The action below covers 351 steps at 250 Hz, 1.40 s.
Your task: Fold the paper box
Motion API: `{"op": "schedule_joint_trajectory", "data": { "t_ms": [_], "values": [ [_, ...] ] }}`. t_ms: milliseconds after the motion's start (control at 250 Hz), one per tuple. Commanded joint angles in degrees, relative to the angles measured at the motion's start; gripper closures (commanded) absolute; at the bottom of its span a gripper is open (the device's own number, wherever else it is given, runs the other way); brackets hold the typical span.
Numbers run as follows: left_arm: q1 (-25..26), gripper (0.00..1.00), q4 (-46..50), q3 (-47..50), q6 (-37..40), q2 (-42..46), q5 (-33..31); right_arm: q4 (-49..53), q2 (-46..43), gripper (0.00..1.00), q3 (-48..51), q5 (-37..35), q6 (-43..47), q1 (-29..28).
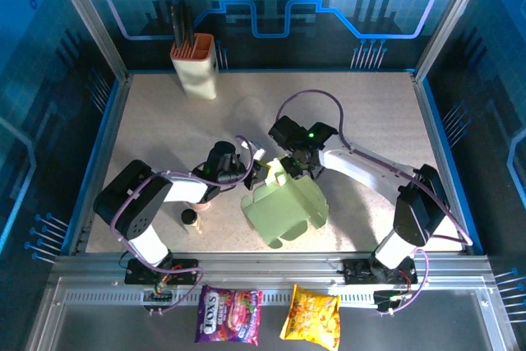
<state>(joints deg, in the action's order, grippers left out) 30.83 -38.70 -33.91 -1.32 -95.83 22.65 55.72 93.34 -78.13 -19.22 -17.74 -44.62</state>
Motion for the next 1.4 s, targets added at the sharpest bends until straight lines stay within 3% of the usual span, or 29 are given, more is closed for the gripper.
{"op": "schedule_joint_trajectory", "data": {
  "t_ms": [0, 503, 599, 783, 955, 1231, 1398],
  "values": [
    [0.80, 0.91, 3.72, 1.17, 1.32, -0.16, -1.25, 1.63, -1.15, 0.69, -0.98, 1.45, -0.70, -0.55],
    [0.81, 0.92, 6.18, 0.74, 2.48, 1.47, -3.24, 8.32, -3.38, 0.68, 2.27, 8.91, -1.16, 1.38],
    [0.82, 0.92, 6.13, 0.73, 2.24, 1.24, -3.21, 9.60, -4.29, 0.72, 3.01, 8.67, -1.31, 1.38],
    [0.81, 0.92, 6.33, 0.03, 1.59, 2.16, -3.08, 8.11, -4.76, 0.92, 5.08, 9.57, -1.33, 2.09],
    [0.81, 0.92, 10.55, -2.93, 1.54, 4.83, -1.78, 3.25, -5.10, 1.00, 5.42, 6.57, -3.56, 1.91],
    [0.81, 0.90, 16.16, -5.95, 3.56, 4.46, -2.15, -7.24, -4.51, 1.00, 6.80, -3.51, -5.71, 0.25],
    [0.92, 0.86, 15.70, -4.91, 2.92, 2.96, -4.77, -10.59, -3.80, 1.00, 9.78, -5.66, -5.22, -1.26]
  ]
}}
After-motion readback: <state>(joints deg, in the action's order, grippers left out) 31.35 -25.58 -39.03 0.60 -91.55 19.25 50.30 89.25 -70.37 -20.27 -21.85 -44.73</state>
